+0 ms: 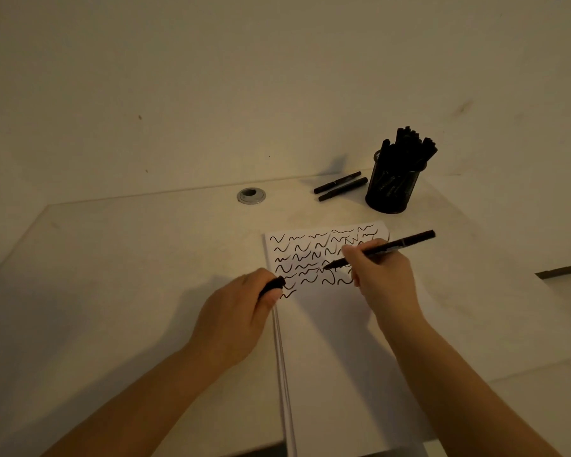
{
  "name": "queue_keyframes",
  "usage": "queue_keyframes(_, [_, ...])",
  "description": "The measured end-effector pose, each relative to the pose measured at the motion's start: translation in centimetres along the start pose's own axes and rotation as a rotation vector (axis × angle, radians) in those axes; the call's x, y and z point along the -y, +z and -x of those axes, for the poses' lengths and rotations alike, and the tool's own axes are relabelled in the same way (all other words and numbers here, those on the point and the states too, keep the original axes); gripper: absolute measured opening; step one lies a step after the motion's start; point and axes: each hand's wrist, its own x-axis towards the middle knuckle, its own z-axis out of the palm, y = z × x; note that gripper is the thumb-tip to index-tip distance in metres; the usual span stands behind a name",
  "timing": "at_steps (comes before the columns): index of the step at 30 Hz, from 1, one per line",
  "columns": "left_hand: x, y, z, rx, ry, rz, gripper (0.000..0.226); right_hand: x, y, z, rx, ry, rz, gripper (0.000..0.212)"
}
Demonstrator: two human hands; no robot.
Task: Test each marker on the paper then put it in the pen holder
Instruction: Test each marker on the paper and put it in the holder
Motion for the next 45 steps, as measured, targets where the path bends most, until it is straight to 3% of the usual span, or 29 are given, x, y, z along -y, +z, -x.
queue_keyframes(4, [0.8,0.7,0.0,0.024,-0.006,0.012,0.024,-1.0,0.9,0.3,0.168,-0.096,0.022,0.012])
queue_keyframes(9, [0.8,0.6,0.3,0.083,0.074,0.017,0.044,-2.3,1.3,0.5,0.190,-0.151,0.115,0.018])
queue_keyframes(14, [0.7,0.2,0.2,0.114,0.098,0.002,0.048,-2.4,1.4,1.0,0.293,-0.210,0.162,0.017])
queue_keyframes(20, [0.7,0.1,0.1,0.129,0.084,0.016,0.031,-2.6,1.5,0.8,0.262,-0.236,0.276,0.014])
queue_keyframes(28, [0.8,0.1,0.2,0.153,0.057,0.041,0.031,-2.7,1.1,0.7,0.163,-0.234,0.291,0.025])
queue_keyframes(33, [0.8,0.1,0.2,0.101,0.001,0.113,0.038,-2.2,0.6,0.8,0.061,-0.219,0.024,0.017])
queue_keyframes(41, [0.6,0.2,0.1,0.086,-0.015,0.153,0.024,-1.9,0.4,0.6,0.420,0.022,-0.537,0.030])
queue_keyframes(45, [0.8,0.2,0.1,0.104,-0.023,0.161,0.025,-2.1,0.5,0.5,0.460,0.068,-0.536,0.027])
